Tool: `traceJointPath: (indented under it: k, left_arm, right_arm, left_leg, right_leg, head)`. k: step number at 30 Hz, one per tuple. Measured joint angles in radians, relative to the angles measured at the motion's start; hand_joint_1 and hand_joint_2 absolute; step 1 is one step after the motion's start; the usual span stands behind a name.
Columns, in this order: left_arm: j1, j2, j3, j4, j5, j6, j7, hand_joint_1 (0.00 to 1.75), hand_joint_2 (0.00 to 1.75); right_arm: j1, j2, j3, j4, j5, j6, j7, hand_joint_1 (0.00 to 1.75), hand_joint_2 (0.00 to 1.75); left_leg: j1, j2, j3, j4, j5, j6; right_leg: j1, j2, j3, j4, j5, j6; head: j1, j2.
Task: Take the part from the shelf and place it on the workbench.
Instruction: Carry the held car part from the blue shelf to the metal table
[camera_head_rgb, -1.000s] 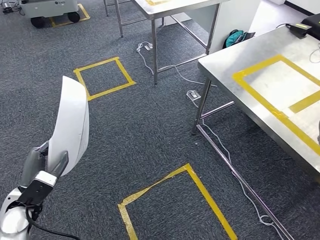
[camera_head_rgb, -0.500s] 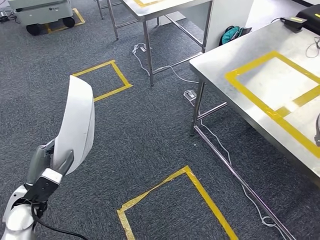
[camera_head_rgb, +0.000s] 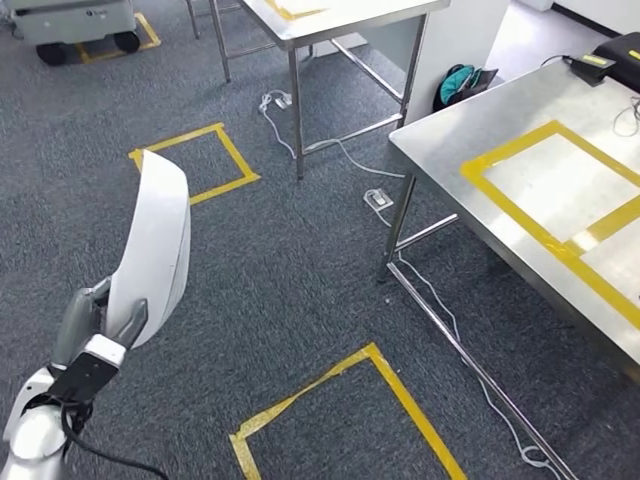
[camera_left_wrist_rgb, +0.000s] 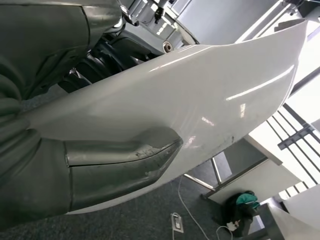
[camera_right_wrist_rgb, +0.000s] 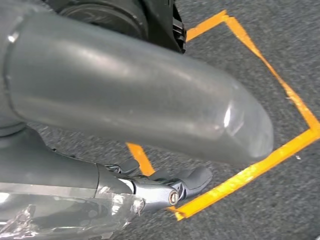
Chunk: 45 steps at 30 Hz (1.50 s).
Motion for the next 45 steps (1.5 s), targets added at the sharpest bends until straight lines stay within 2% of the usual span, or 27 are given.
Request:
traceJointPath:
  k: [2,3,4,5,7,8,9,12,14,17,18,19,20,22,24,25,27,29,31,33,34,35,36,38,40,43,45]
  left_arm:
    - [0.000,0.001,-0.002,0.000,0.000,0.000,0.000,1.75,1.75]
    - [0.000,0.001,-0.003,0.000,0.000,0.000,0.000,1.75,1.75]
    - [0.000,0.001,-0.005,0.000,0.000,0.000,0.000,1.75,1.75]
    - [0.000,0.001,-0.006,0.000,0.000,-0.001,0.001,1.75,1.75]
    - [-0.001,0.001,-0.008,0.000,-0.002,-0.001,0.002,1.75,1.75]
    - [-0.002,0.001,-0.009,0.000,-0.002,-0.002,0.003,1.75,1.75]
    - [-0.003,0.001,-0.010,0.001,-0.003,-0.003,0.006,1.75,1.75]
    - [-0.005,0.001,-0.016,0.002,-0.006,-0.006,0.014,1.75,1.75]
    - [-0.007,0.001,-0.021,0.002,-0.008,-0.007,0.015,1.75,1.75]
    - [-0.008,0.003,-0.024,0.002,-0.013,-0.009,0.016,1.75,1.75]
    - [-0.008,0.003,-0.024,0.003,-0.015,-0.010,0.016,1.75,1.75]
    - [-0.007,0.003,-0.025,0.004,-0.018,-0.010,0.016,1.75,1.75]
    - [-0.007,0.004,-0.026,0.004,-0.020,-0.010,0.015,1.75,1.75]
    - [-0.007,0.005,-0.027,0.006,-0.021,-0.009,0.013,1.75,1.75]
    - [-0.007,0.007,-0.029,0.009,-0.022,-0.009,0.010,1.75,1.75]
    - [-0.007,0.007,-0.030,0.010,-0.025,-0.009,0.007,1.75,1.75]
    - [-0.007,0.008,-0.035,0.012,-0.034,-0.009,-0.002,1.75,1.75]
    - [-0.011,0.008,-0.042,0.012,-0.043,-0.009,-0.010,1.75,1.75]
    - [-0.012,0.009,-0.045,0.012,-0.050,-0.010,-0.015,1.75,1.75]
    - [-0.012,0.010,-0.047,0.013,-0.053,-0.010,-0.018,1.75,1.75]
    - [-0.012,0.010,-0.048,0.013,-0.053,-0.010,-0.018,1.75,1.75]
    - [-0.012,0.010,-0.049,0.014,-0.053,-0.010,-0.018,1.75,1.75]
    - [-0.012,0.010,-0.049,0.014,-0.054,-0.010,-0.018,1.75,1.75]
    - [-0.012,0.011,-0.049,0.015,-0.054,-0.010,-0.018,1.75,1.75]
    - [-0.013,0.012,-0.049,0.015,-0.054,-0.010,-0.019,1.75,1.75]
    - [-0.014,0.013,-0.051,0.015,-0.054,-0.010,-0.019,1.75,1.75]
    - [-0.014,0.014,-0.052,0.015,-0.053,-0.010,-0.019,1.75,1.75]
  right_arm:
    - [-0.003,0.000,-0.005,0.005,0.004,0.002,-0.002,0.00,0.00]
    - [-0.003,0.000,-0.008,0.008,0.009,0.005,-0.004,0.00,0.00]
    - [-0.004,0.000,-0.013,0.011,0.015,0.008,-0.007,0.00,0.00]
    - [-0.005,0.000,-0.019,0.013,0.023,0.012,-0.010,0.00,0.00]
    - [-0.009,0.000,-0.031,0.018,0.038,0.018,-0.018,0.00,0.00]
    - [-0.012,0.000,-0.037,0.021,0.046,0.020,-0.022,0.00,0.00]
    - [-0.015,0.000,-0.044,0.024,0.055,0.023,-0.026,0.00,0.00]
    - [-0.024,0.000,-0.061,0.030,0.078,0.030,-0.037,0.00,0.00]
    - [-0.032,0.000,-0.073,0.033,0.095,0.034,-0.045,0.00,0.00]
    - [-0.047,0.001,-0.094,0.043,0.111,0.026,-0.053,0.00,0.00]
    - [-0.052,0.002,-0.098,0.051,0.109,0.014,-0.054,0.00,0.00]
    - [-0.056,0.002,-0.101,0.060,0.105,0.000,-0.054,0.00,0.00]
    - [-0.060,0.003,-0.102,0.070,0.100,-0.014,-0.054,0.00,0.00]
    - [-0.065,0.005,-0.103,0.085,0.092,-0.032,-0.055,0.00,0.00]
    - [-0.070,0.006,-0.102,0.093,0.082,-0.040,-0.054,0.00,0.00]
    - [-0.070,0.006,-0.100,0.096,0.073,-0.043,-0.052,0.00,0.00]
    - [-0.065,0.007,-0.093,0.099,0.051,-0.050,-0.043,0.00,0.00]
    - [-0.058,0.008,-0.083,0.101,0.032,-0.056,-0.033,0.00,0.00]
    - [-0.058,0.008,-0.070,0.102,0.020,-0.059,-0.028,0.00,0.00]
    - [-0.059,0.008,-0.060,0.102,0.015,-0.059,-0.026,0.00,0.00]
    - [-0.058,0.008,-0.056,0.102,0.014,-0.059,-0.026,0.00,0.00]
    - [-0.056,0.008,-0.054,0.103,0.014,-0.060,-0.025,0.00,0.00]
    - [-0.055,0.008,-0.052,0.103,0.014,-0.060,-0.024,0.00,0.00]
    - [-0.055,0.008,-0.050,0.103,0.014,-0.060,-0.024,0.00,0.00]
    - [-0.057,0.008,-0.046,0.104,0.013,-0.061,-0.022,0.00,0.00]
    - [-0.056,0.009,-0.042,0.105,0.012,-0.062,-0.021,0.00,0.00]
    - [-0.056,0.009,-0.041,0.105,0.012,-0.063,-0.021,0.00,0.00]
  left_leg:
    - [-0.003,0.001,0.012,0.000,-0.013,0.006]
    - [-0.005,0.001,0.020,0.000,-0.020,0.007]
    - [-0.006,0.001,0.030,0.000,-0.028,0.007]
    - [-0.006,0.000,0.044,0.000,-0.037,0.007]
    - [-0.007,0.000,0.074,0.001,-0.059,0.003]
    - [-0.007,0.000,0.084,0.000,-0.069,-0.002]
    - [-0.007,0.001,0.089,-0.001,-0.077,-0.007]
    - [-0.004,0.002,0.096,0.006,-0.081,-0.023]
    - [-0.003,0.001,0.073,0.065,-0.087,-0.032]
    - [0.001,0.001,-0.042,0.235,-0.155,-0.047]
    - [0.003,0.001,-0.077,0.270,-0.173,-0.050]
    - [0.005,0.001,-0.099,0.277,-0.170,-0.053]
    - [0.007,0.000,-0.104,0.252,-0.139,-0.057]
    - [0.016,-0.018,-0.077,0.132,-0.028,-0.065]
    - [0.023,-0.046,-0.052,0.033,0.026,-0.066]
    - [0.024,-0.055,-0.050,0.016,0.029,-0.063]
    - [0.023,-0.046,-0.050,0.015,0.030,-0.051]
    - [0.023,-0.031,-0.046,0.013,0.028,-0.038]
    - [0.020,-0.010,-0.041,0.012,0.023,-0.026]
    - [0.014,0.012,-0.035,0.013,0.017,-0.019]
    - [0.012,0.023,-0.031,0.013,0.013,-0.017]
    - [0.010,0.032,-0.025,0.013,0.009,-0.017]
    - [0.009,0.042,-0.018,0.013,0.004,-0.018]
    - [0.005,0.059,-0.004,0.014,-0.006,-0.024]
    - [0.000,0.072,0.003,0.014,-0.011,-0.033]
    - [0.002,0.084,0.006,0.013,-0.015,-0.048]
    - [0.005,0.055,-0.014,0.062,-0.051,-0.058]
  right_leg:
    - [0.000,-0.002,-0.086,0.136,-0.048,0.002]
    - [0.000,-0.002,-0.121,0.176,-0.055,0.002]
    - [0.001,-0.003,-0.136,0.179,-0.042,0.001]
    - [0.001,-0.003,-0.133,0.142,-0.009,-0.002]
    - [0.003,-0.005,-0.095,0.013,0.081,-0.008]
    - [0.005,-0.008,-0.079,-0.039,0.107,-0.013]
    - [0.009,-0.009,-0.067,-0.069,0.121,-0.018]
    - [0.012,-0.002,-0.049,-0.089,0.123,-0.033]
    - [0.006,0.007,-0.027,-0.098,0.120,-0.043]
    - [0.001,0.023,-0.007,-0.103,0.108,-0.051]
    - [-0.001,0.031,-0.002,-0.103,0.104,-0.051]
    - [-0.003,0.040,0.004,-0.103,0.098,-0.049]
    - [-0.006,0.050,0.012,-0.103,0.092,-0.047]
    - [-0.012,0.070,0.028,-0.103,0.079,-0.038]
    - [-0.015,0.090,0.029,-0.099,0.068,-0.024]
    - [-0.015,0.098,0.022,-0.099,0.065,-0.018]
    - [-0.018,0.107,0.016,-0.102,0.061,-0.007]
    - [-0.015,0.067,0.004,-0.075,0.041,0.001]
    - [-0.011,0.012,-0.051,0.037,-0.015,0.004]
    - [-0.010,-0.003,-0.125,0.167,-0.062,0.005]
    - [-0.009,-0.004,-0.143,0.191,-0.058,0.004]
    - [-0.009,-0.006,-0.140,0.174,-0.034,0.002]
    - [-0.007,-0.013,-0.115,0.116,0.006,-0.001]
    - [-0.003,-0.050,-0.050,-0.023,0.073,-0.006]
    - [0.002,-0.069,-0.021,-0.085,0.094,-0.011]
    - [0.003,-0.039,-0.022,-0.089,0.100,-0.025]
    - [-0.002,-0.018,-0.021,-0.095,0.107,-0.036]
  head:
    - [0.002,0.000]
    - [0.002,0.000]
    - [0.003,0.000]
    - [0.003,0.000]
    - [0.003,0.000]
    - [0.002,0.000]
    - [0.001,0.000]
    - [-0.001,0.000]
    - [-0.003,0.000]
    - [-0.005,0.000]
    - [-0.005,0.000]
    - [-0.005,0.000]
    - [-0.005,0.000]
    - [-0.005,0.000]
    - [-0.009,0.000]
    - [-0.011,0.000]
    - [-0.012,0.000]
    - [-0.007,0.000]
    - [-0.002,0.000]
    - [-0.001,0.000]
    - [-0.001,0.000]
    - [-0.001,0.000]
    - [-0.001,0.000]
    - [-0.001,0.000]
    - [-0.003,0.000]
    - [-0.003,0.000]
    - [-0.006,0.000]
